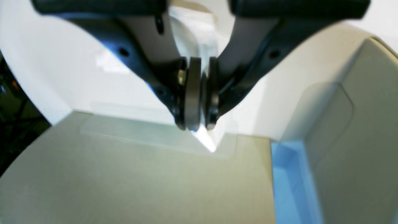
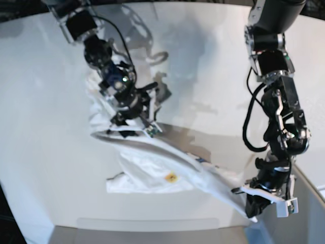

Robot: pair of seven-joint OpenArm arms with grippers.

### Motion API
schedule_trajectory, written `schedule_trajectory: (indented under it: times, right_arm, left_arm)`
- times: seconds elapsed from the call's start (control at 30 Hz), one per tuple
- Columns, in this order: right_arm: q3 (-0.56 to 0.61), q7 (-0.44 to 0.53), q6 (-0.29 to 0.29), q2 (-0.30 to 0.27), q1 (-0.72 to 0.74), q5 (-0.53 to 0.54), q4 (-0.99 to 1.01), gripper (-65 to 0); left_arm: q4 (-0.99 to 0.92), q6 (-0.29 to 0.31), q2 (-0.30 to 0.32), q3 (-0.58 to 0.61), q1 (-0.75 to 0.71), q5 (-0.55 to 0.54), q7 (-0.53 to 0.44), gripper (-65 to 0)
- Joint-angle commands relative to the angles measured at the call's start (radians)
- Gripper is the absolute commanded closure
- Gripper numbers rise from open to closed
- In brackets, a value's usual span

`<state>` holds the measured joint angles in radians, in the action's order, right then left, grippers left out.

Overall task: Layout the t-shirt on the table in an organized manner, then fold the t-shirt properly
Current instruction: 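Lift the shirt with both grippers, stretching it between them, then hold the lifted shirt up with both grippers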

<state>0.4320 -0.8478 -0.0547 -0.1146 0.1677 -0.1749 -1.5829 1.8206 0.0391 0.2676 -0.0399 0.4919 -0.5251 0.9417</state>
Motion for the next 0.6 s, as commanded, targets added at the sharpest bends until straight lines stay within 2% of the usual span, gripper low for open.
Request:
schedule_trajectory:
  times: [0.0,0.1,0.27,0.4,0.43,0.57]
  right_arm:
    - [0.003,0.012,0.039,0.023,0.026,-0.001,0.028,-36.2]
    - [0.012,0.014,0.132,0.056,0.069,-0.001,0.125,-36.1]
    - [0.003,0.049,0.169,0.105,0.08,-0.001,0.186,-36.1]
    - [0.012,0.055,0.316,0.105,0.051,-0.001,0.186,-36.1]
    - [0.014,0.055,0.332,0.105,0.049,-0.001,0.191,-36.1]
    - [0.003,0.055,0.333,0.102,0.049,0.001,0.203,-36.1]
  left_arm:
    - [0.017,0.002,0.011,-0.004,0.034,0.003,-0.033,-3.0]
    - [0.018,0.002,0.011,-0.004,0.032,0.004,-0.033,-3.0]
    - [0.018,0.002,0.011,-0.008,0.032,0.006,-0.033,-3.0]
    - [0.018,0.002,0.011,-0.008,0.032,0.006,-0.034,-3.1]
    - [0.018,0.002,0.011,-0.01,0.032,0.006,-0.034,-3.1]
    - [0.018,0.002,0.011,-0.01,0.032,0.006,-0.034,-3.1]
